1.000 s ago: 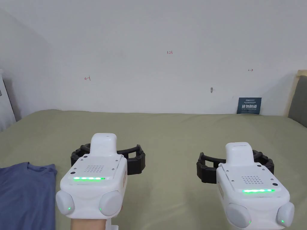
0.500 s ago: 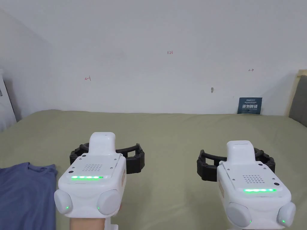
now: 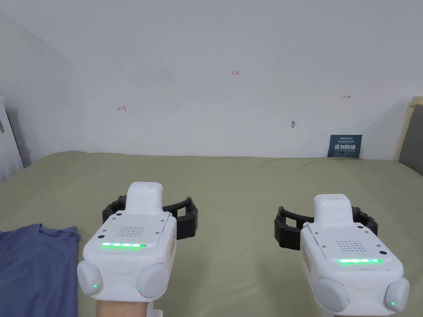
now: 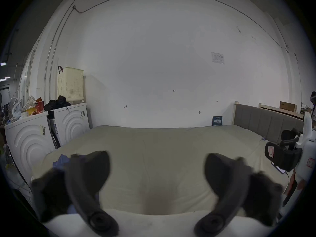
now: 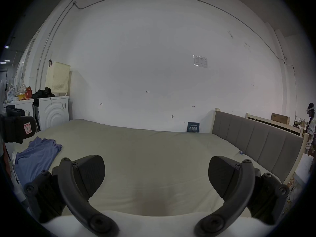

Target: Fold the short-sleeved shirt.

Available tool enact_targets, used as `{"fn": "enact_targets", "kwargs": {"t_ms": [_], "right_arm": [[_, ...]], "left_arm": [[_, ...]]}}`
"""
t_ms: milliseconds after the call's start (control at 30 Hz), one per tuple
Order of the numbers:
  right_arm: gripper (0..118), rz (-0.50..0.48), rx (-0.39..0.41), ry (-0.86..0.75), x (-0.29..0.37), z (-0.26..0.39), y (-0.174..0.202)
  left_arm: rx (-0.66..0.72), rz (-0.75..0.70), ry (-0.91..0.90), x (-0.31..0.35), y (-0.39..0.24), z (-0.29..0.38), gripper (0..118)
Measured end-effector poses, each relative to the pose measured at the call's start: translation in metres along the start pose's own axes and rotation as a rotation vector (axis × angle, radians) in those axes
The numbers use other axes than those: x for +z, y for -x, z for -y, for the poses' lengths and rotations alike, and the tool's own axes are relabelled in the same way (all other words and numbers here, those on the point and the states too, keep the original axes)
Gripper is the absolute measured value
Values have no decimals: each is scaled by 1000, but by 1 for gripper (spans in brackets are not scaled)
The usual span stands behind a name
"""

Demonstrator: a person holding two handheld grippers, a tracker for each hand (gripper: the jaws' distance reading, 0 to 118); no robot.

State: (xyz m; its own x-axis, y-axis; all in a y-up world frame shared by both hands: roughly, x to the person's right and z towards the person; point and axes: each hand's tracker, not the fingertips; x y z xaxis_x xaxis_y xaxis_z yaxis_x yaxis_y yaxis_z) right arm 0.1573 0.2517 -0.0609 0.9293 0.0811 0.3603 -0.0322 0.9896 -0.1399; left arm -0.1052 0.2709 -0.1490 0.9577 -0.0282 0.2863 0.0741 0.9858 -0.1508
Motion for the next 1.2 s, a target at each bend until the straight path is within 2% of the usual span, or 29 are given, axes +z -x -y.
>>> {"fn": "enact_targets", "kwargs": {"t_ms": [33,67,100,133,167,400,533,700,1000,1200], "right_arm": [[0,-3,2,-3,2,0,0],[0,5,15,-9,2,0,1],[0,55,27,-4,0,1,2],[0,91,12,-57,0,5,1],[0,38,16,-27,-1,5,0],[0,57,-4,10,-10,2,-3],[0,19,25,31,-20,3,13],[0,-138,9,51,-35,4,75],[0,-510,15,39,-28,-1,235],[0,-643,22,42,-13,-7,295]], "left_arm": [[-6,3,-5,1,0,0,1],[-28,-36,9,-2,-1,1,0],[-25,-105,16,-6,-3,2,0],[-13,-53,20,-6,-3,1,0],[14,-29,46,-7,-1,0,0],[9,-55,55,-12,2,-3,0],[8,-98,71,-10,25,-2,0],[50,-246,83,10,96,0,0],[81,-593,132,94,242,17,1],[109,-714,160,132,293,30,1]]}}
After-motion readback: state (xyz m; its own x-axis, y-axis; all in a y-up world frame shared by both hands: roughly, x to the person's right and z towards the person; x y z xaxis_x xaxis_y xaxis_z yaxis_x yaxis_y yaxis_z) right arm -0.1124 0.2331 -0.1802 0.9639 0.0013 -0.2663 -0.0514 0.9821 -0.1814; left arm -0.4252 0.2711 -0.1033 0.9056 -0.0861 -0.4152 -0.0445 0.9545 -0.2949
